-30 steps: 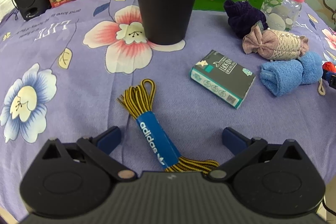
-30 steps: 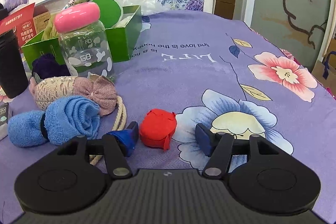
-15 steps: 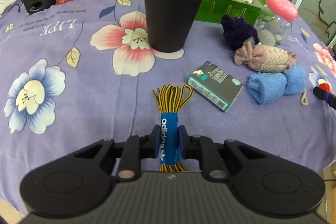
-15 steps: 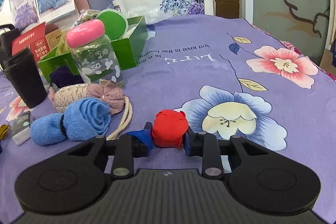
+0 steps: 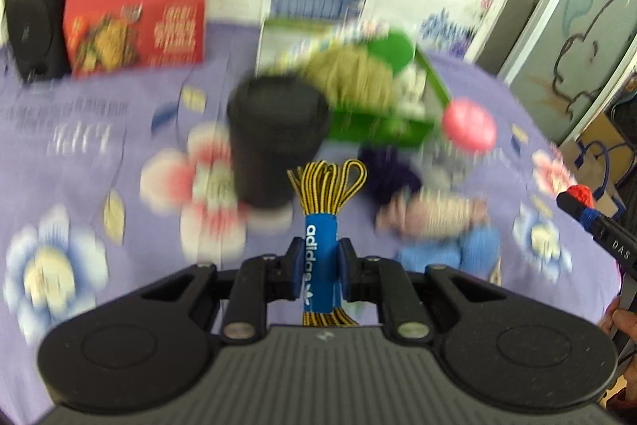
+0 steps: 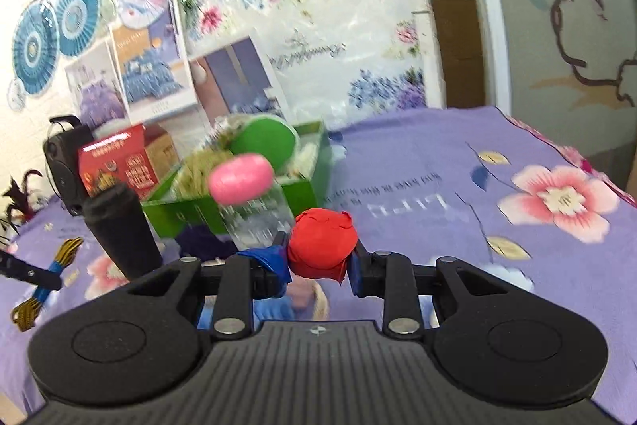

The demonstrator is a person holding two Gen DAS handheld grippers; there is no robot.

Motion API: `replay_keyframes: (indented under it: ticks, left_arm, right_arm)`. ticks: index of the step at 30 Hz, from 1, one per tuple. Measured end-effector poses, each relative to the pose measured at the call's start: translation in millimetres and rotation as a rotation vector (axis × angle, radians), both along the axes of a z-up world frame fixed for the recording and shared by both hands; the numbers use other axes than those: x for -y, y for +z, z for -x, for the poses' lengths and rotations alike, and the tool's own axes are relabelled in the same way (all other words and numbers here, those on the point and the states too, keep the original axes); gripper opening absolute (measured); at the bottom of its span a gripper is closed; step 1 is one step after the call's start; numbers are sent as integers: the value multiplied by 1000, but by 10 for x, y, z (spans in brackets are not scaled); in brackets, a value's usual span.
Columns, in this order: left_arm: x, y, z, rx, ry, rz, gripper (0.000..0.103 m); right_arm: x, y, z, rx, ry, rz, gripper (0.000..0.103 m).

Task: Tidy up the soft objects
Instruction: 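Carry the shoelace and red ball into the green box and open both grippers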

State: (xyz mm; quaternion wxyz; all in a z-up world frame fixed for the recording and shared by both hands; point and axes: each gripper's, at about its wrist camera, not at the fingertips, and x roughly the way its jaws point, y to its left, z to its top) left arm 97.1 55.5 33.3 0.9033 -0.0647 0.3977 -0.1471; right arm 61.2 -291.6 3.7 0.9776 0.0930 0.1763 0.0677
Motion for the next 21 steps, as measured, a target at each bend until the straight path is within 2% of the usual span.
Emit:
replay_keyframes:
  ticks: [4, 8, 13, 15, 16, 17, 18, 19, 21]
  left_arm:
    - [39, 350, -517, 75, 1, 3, 13]
    - [132, 578, -1167, 118, 11, -3, 13]
    - [272, 596, -2005, 111, 60, -59, 13]
    - [305, 516, -2330, 71, 63, -88, 14]
    - [307, 457, -2476, 44, 66, -93, 23]
    - [322, 391, -2610, 6, 70, -106, 66]
    - [324, 334, -2706, -21, 86, -117, 80]
    - [308, 292, -2747, -10, 100, -114, 84]
    - [283, 248, -2770, 0, 110, -112, 84]
  right_arm:
    - [-108, 264, -513, 43, 59, 54, 12]
    - [-184, 452, -1117, 39, 114, 67, 12]
    - [-325, 446, -1881, -14, 175, 102, 13]
    - [-365, 390, -2143, -70, 215, 92, 15]
    - [-377, 355, -2252, -98, 234, 71, 17]
    - [-384, 328, -2332, -118, 246, 47, 17]
    - [-388, 298, -2398, -133, 251, 22, 18]
    - [-392, 286, -2435, -138, 251, 11, 19]
    - [-382, 286, -2434, -112, 252, 0, 19]
